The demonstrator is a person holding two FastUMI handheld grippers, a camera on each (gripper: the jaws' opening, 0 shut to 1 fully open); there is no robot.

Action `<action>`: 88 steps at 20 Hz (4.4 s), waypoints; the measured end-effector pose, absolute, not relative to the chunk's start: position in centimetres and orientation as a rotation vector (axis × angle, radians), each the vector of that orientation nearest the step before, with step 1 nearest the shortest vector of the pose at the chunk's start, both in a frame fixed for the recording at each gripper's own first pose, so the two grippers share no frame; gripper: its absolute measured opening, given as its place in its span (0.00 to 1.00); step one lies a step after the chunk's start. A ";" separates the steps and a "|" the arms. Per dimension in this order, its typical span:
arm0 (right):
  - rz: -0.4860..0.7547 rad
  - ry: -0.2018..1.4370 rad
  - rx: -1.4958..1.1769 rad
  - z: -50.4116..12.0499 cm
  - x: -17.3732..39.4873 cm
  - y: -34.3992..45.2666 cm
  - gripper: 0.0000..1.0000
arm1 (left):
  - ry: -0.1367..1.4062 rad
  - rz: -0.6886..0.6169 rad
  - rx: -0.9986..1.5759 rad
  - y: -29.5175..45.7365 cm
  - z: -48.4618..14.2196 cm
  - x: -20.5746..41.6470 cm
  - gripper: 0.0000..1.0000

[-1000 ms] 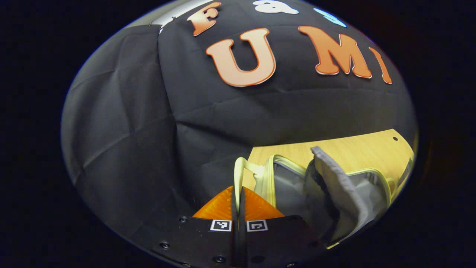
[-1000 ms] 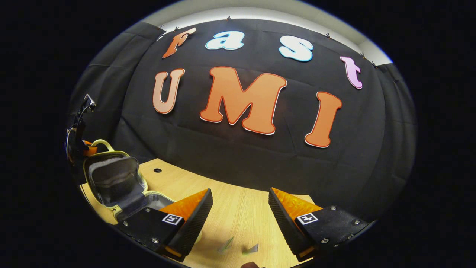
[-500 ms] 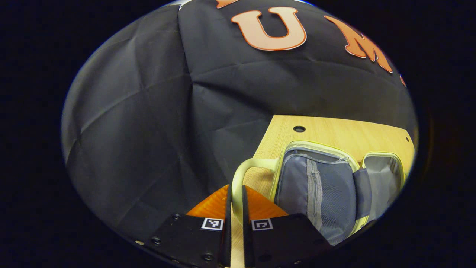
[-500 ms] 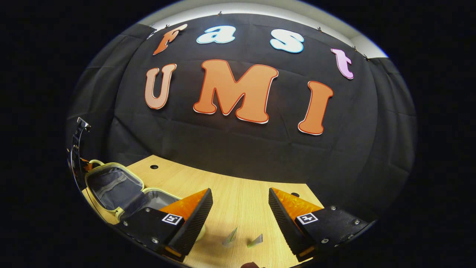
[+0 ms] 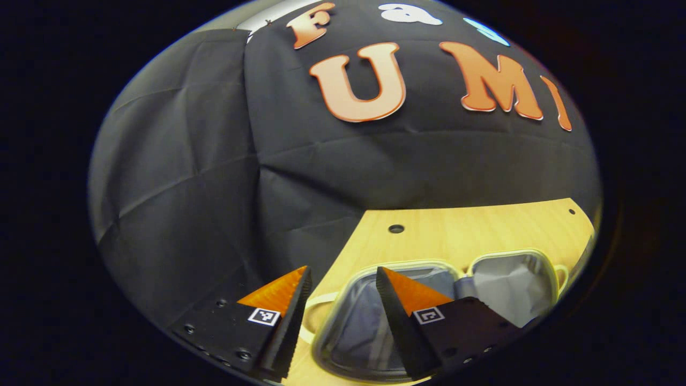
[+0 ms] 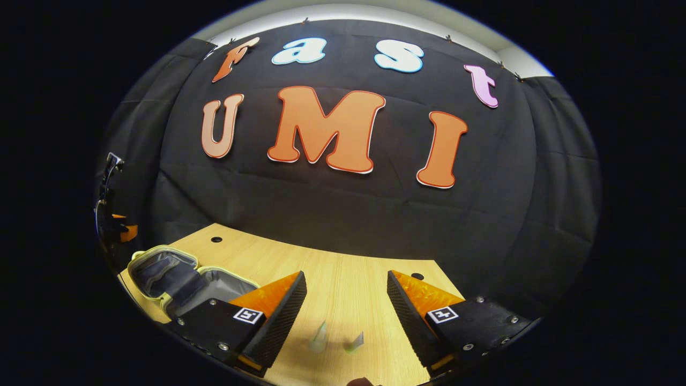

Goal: First open the suitcase, pack the skin care products into it, and then close the suitcase.

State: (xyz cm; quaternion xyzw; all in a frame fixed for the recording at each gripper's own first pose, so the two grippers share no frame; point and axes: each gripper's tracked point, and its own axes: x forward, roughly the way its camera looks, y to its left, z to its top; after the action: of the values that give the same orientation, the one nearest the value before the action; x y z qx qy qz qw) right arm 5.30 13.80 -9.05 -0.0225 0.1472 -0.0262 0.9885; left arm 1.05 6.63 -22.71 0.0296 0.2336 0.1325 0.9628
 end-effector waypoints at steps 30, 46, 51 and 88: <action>0.043 0.365 -0.067 -14.2 -1.6 0.6 0.96 | 0.430 -0.476 0.061 -47.6 -28.5 -4.2 0.91; 0.080 0.429 -0.028 -18.4 -1.5 1.4 0.96 | 0.525 -0.453 -0.017 -49.9 -32.6 -1.5 0.34; 0.147 0.465 -0.008 -19.4 -0.4 3.2 0.96 | 0.497 -0.411 -0.008 -46.8 -26.8 -1.4 0.34; 0.378 0.699 0.019 -29.6 4.9 16.3 0.29 | 0.895 -0.105 0.013 -19.4 -32.8 -4.0 0.34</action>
State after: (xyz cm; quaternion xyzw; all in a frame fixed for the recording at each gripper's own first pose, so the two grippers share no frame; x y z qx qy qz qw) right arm 4.92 16.30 -29.58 0.0092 0.3402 0.1838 0.9222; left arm -4.04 -19.45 -32.82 0.0062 0.4324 -0.0506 0.9002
